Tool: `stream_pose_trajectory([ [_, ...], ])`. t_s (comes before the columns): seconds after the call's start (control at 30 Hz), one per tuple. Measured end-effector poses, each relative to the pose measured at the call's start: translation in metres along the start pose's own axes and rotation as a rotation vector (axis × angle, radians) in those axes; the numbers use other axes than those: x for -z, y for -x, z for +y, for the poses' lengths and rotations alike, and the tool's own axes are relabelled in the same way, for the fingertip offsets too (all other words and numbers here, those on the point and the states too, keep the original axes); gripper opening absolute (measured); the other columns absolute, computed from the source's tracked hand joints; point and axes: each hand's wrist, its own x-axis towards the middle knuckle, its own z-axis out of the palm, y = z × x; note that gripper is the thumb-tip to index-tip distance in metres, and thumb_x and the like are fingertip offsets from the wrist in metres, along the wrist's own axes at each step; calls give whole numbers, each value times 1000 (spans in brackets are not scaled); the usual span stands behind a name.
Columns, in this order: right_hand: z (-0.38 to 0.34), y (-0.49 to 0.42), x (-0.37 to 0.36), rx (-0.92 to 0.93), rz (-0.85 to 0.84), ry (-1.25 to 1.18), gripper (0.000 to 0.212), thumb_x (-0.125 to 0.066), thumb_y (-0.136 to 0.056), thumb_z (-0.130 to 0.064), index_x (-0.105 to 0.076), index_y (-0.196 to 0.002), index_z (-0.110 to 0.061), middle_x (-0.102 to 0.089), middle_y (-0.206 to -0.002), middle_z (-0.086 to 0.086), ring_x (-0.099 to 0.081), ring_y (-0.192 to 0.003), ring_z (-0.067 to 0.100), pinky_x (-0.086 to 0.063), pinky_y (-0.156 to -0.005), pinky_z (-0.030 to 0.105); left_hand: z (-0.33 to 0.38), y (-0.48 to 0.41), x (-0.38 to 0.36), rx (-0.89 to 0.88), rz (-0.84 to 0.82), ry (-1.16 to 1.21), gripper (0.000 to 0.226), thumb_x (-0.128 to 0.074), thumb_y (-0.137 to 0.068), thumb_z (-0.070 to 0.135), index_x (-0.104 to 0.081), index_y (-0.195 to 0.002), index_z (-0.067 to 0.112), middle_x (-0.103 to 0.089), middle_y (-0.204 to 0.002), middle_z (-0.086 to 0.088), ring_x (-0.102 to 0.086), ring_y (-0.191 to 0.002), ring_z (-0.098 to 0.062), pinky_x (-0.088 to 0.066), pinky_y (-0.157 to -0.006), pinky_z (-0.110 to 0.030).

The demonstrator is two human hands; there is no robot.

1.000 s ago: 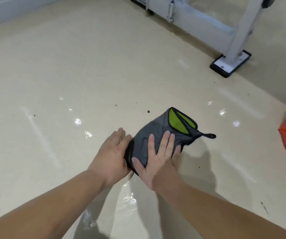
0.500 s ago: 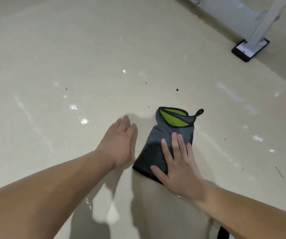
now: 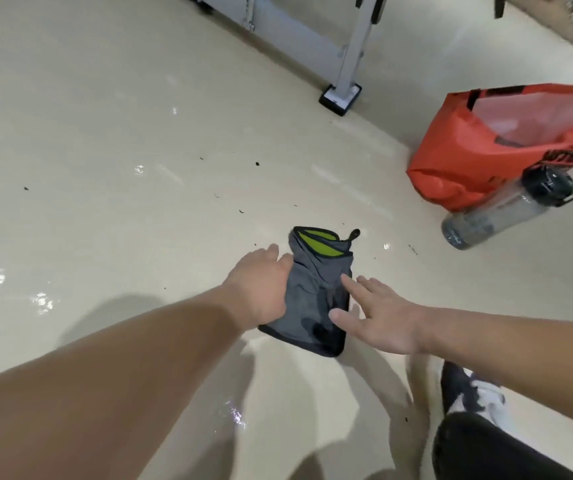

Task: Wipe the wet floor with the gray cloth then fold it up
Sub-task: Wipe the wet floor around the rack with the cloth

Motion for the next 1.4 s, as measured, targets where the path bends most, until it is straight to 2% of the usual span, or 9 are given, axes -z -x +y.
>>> stream_pose_trajectory([
  [0.23, -14, -14, 10, 49, -49, 90, 78, -39, -100, -62, -15, -161, -19, -29, -164, 7, -32, -148, 29, -29, -119, 42, 24, 20, 6, -13, -64, -99, 39, -51, -90, 17, -45, -128, 16, -50, -116, -8, -53, -103, -27, -43, -90, -36],
  [0.33, -4, -48, -6, 95, -29, 71, 89, -45, -98, -60, -1, -163, -18, -19, -167, 8, -23, -152, 30, -26, -122, 43, 32, 19, 1, 1, -50, -175, 38, -53, -89, 18, -43, -125, 18, -50, -116, -8, -52, -103, -26, -39, -85, -34],
  [0.5, 19, -81, -38, 228, 53, 12, 96, -47, -97, -60, 12, -162, -20, 19, -169, 5, 18, -156, 27, 0, -127, 42, 33, 13, -12, 90, -189, -150, 38, -60, -87, 20, -41, -119, 23, -42, -118, -2, -54, -105, -25, -49, -83, -37],
  [0.6, 32, -106, -72, 325, 141, -2, 91, -38, -97, -65, 16, -160, -29, 35, -163, 2, 34, -150, 25, 14, -124, 44, 39, -6, -12, 207, -184, -134, 27, -56, -87, 15, -37, -105, 23, -41, -116, -3, -52, -102, -25, -53, -87, -43],
  [0.67, 31, -123, -88, 313, 244, -18, 87, -28, -96, -72, 19, -158, -36, 42, -158, -3, 41, -145, 21, 21, -122, 45, 42, -21, -14, 258, -150, -153, 34, -55, -87, 16, -41, -117, 20, -39, -122, -3, -48, -112, -24, -51, -92, -40],
  [0.9, 90, -189, -35, 260, 367, -2, 87, -13, -91, -81, 18, -159, -37, 35, -164, 0, 35, -150, 22, 18, -123, 47, 89, -82, -47, 404, 45, -319, 79, -29, -69, 30, -33, -145, 10, -24, -157, -20, -25, -141, -38, -27, -117, -42],
  [1.07, 182, -225, 13, 67, 326, -40, 94, -11, -84, -89, 22, -157, -39, 36, -163, 2, 32, -151, 23, 16, -123, 46, 136, -134, -73, 396, 50, -220, 77, -43, -79, 17, -22, -152, 15, -3, -166, -18, -4, -152, -40, -16, -123, -46],
  [1.3, 262, -202, -14, -40, 459, -112, 90, -9, -90, -82, 16, -160, -31, 25, -167, 8, 24, -154, 26, 10, -125, 48, 194, -169, -93, 236, 18, -74, 70, -38, -76, 29, -34, -144, 15, -26, -150, -14, -24, -140, -34, -26, -119, -40],
  [1.4, 261, -171, -62, 3, 543, -75, 87, -6, -92, -76, 10, -162, -27, 19, -169, 14, 18, -155, 32, 6, -126, 51, 206, -169, -90, 162, -6, -157, 59, -33, -69, 34, -41, -125, 17, -33, -142, -15, -33, -126, -30, -34, -111, -40],
])
